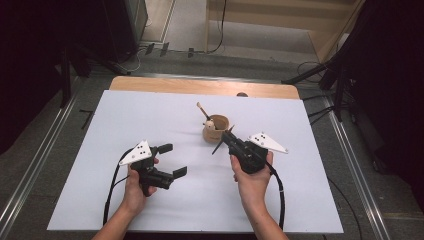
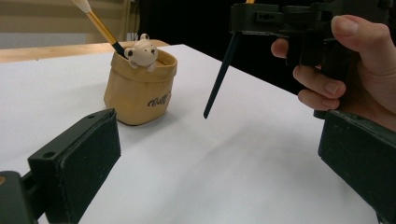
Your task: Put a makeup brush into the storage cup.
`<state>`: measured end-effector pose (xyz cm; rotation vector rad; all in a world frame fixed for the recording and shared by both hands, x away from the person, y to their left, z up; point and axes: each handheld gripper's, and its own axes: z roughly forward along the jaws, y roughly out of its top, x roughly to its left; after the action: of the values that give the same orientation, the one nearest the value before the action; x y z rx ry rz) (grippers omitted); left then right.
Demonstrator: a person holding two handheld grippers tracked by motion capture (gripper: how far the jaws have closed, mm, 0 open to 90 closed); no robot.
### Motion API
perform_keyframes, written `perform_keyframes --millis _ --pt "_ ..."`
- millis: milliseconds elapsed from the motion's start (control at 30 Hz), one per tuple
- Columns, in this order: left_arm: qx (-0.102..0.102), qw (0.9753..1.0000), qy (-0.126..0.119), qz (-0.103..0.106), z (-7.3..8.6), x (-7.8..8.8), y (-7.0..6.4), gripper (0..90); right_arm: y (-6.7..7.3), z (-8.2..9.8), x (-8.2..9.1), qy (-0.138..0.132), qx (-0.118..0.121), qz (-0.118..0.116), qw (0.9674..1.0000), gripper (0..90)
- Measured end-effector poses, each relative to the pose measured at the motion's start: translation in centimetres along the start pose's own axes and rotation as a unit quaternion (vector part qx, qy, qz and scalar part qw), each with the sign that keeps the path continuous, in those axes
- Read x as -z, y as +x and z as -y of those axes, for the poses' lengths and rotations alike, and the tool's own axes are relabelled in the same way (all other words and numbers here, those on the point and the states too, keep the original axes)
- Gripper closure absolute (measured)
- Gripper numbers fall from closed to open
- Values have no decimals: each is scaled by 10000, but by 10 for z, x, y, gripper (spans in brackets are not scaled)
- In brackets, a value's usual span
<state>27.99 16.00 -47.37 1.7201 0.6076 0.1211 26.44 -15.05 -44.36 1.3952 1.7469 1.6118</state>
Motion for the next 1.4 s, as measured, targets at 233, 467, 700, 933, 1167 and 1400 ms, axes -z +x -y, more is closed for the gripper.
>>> perform_keyframes --millis 233,467,700,933,1167,1400 --pt "-1 10000 65 -57 0 2 0 0 0 -1 1 -15 122 75 9999 845" --pt "-22 9999 55 -153 0 10 3 0 0 -2 1 -39 247 129 9996 845" --pt "-86 9995 27 -307 2 25 5 0 -5 -7 5 -114 276 223 9993 845" --pt "-113 9986 38 -510 6 46 11 0 -10 -20 4 -213 335 257 9989 845" --pt "-94 9972 15 -735 10 72 19 0 -11 -31 -6 -275 486 278 9981 845" --pt "-4 9957 -38 -930 14 91 26 0 -12 -40 -10 -331 566 331 9973 845"
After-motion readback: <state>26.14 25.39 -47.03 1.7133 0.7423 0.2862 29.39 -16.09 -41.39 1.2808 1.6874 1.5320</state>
